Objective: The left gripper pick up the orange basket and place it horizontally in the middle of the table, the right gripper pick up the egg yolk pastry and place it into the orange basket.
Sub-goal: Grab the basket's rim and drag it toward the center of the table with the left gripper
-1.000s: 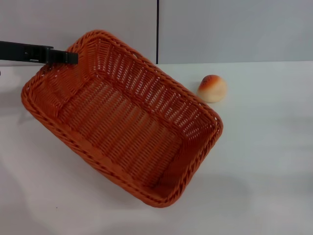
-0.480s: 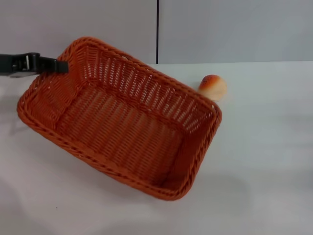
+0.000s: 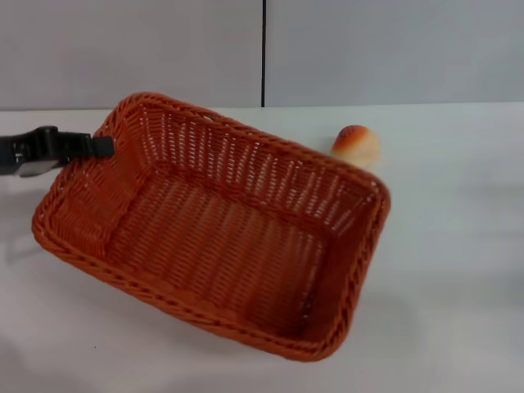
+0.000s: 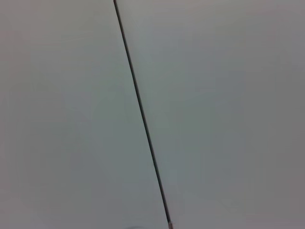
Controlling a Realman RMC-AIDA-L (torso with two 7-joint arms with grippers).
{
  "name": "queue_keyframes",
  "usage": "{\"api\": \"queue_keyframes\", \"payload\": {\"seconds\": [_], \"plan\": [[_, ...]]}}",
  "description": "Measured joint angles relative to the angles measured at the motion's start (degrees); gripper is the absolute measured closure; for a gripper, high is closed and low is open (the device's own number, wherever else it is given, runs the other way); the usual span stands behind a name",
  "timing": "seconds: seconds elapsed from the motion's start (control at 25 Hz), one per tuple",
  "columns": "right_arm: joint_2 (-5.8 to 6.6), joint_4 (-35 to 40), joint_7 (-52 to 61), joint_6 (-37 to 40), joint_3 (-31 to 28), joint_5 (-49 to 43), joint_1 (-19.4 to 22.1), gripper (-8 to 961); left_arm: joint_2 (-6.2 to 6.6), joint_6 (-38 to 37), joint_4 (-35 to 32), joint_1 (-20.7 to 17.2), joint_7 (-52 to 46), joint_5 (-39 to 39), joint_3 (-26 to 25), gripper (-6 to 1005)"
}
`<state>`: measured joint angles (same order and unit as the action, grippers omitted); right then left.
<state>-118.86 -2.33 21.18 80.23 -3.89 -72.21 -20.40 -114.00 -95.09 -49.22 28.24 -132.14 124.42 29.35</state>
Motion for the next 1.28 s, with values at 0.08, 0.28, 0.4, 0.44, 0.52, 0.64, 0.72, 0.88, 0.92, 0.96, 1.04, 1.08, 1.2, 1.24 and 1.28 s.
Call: {"api": "queue_keyframes", "payload": {"seconds": [0.08, 0.28, 0.4, 0.44, 0.52, 0.64, 0.72, 0.88, 0.92, 0.96, 1.04, 1.08, 1.2, 1.24, 1.28], "plan": [[0.01, 0.0, 0.0, -0.3, 0.0, 0.0, -0.3, 299, -0.49, -0.1, 0.1, -1.3, 0.0, -1.1, 0.0, 814], [-0.05, 0.1, 0.0, -0.7, 0.0, 0.0, -0.6, 299, -1.58, 0.2, 1.9, -4.0, 0.3, -2.4, 0.0, 808], [-0.12, 0.1, -0.2, -1.2, 0.0, 0.0, -0.7, 299, -2.17, 0.2, 3.2, -4.7, 0.9, -2.7, 0.0, 805], [-0.13, 0.1, -0.2, -1.3, 0.0, 0.0, -0.7, 299, -2.67, 0.2, 3.3, -5.0, 1.0, -2.8, -0.1, 804], [-0.14, 0.1, -0.1, -1.4, 0.0, 0.0, -0.7, 299, -3.56, 0.3, 3.4, -5.4, 1.4, -2.9, -0.1, 802], [-0.14, -0.1, -0.1, -1.5, 0.1, 0.0, -0.7, 298, -4.13, 1.2, 5.1, -6.0, 2.4, -3.3, 0.0, 799], [-0.15, -0.1, -0.1, -1.8, 0.1, 0.0, -0.7, 298, -4.19, 1.9, 6.8, -6.3, 3.4, -3.6, 0.0, 797], [-0.15, -0.2, -0.1, -2.1, 0.1, 0.0, -0.8, 298, -4.37, 2.2, 8.1, -6.7, 4.7, -3.8, 0.1, 793], [-0.15, -0.2, -0.1, -2.1, 0.1, 0.0, -0.8, 299, -4.41, 2.2, 8.3, -6.8, 4.8, -3.8, 0.2, 792], [-0.15, -0.3, -0.1, -2.1, 0.1, 0.0, -0.8, 299, -4.45, 2.2, 8.8, -6.8, 4.9, -4.3, 0.3, 791], [-0.15, -0.3, -0.1, -2.2, 0.1, 0.0, -0.8, 299, -4.46, 2.0, 9.0, -6.9, 4.9, -4.5, 0.4, 789], [-0.15, -0.3, -0.1, -2.2, 0.1, 0.0, -0.8, 299, -4.46, 2.0, 9.0, -6.9, 4.9, -4.5, 0.4, 788], [-0.15, -0.3, -0.1, -2.4, 0.1, 0.0, -0.8, 299, -4.25, 1.7, 9.0, -7.1, 4.8, -5.0, 0.5, 784], [-0.15, -0.3, -0.1, -2.5, 0.1, 0.0, -0.8, 299, -4.13, 1.5, 8.8, -7.1, 4.7, -5.1, 0.5, 783], [-0.15, -0.3, -0.1, -2.7, 0.1, 0.0, -0.8, 299, -4.02, 1.1, 8.5, -7.1, 4.4, -5.1, 0.5, 782]]}}
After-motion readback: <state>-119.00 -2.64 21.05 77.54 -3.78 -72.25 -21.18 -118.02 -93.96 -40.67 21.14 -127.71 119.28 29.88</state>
